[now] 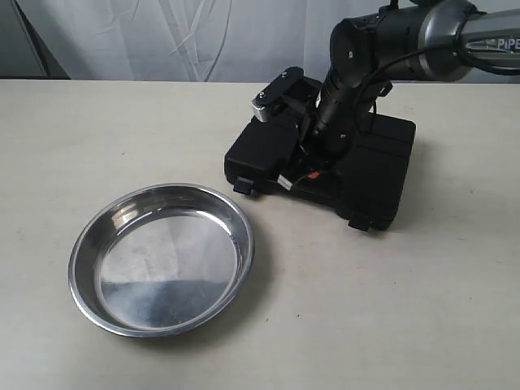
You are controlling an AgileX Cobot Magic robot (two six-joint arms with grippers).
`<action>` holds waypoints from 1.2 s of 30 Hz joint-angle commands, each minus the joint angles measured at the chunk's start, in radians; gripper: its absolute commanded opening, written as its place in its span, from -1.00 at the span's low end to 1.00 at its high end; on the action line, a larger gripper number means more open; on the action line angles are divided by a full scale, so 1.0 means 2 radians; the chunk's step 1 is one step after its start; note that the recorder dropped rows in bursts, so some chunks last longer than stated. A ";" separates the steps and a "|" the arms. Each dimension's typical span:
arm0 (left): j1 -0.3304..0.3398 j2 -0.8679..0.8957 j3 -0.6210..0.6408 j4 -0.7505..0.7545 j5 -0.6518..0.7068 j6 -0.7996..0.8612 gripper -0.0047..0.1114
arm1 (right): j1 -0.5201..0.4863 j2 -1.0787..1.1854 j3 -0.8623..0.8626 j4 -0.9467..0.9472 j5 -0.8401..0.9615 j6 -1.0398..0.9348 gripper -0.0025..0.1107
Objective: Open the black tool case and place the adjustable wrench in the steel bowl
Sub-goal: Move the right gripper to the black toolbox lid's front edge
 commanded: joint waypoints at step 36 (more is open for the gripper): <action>-0.002 0.002 -0.001 -0.002 -0.003 -0.002 -0.91 | 0.000 0.029 -0.005 -0.026 0.003 0.018 -0.97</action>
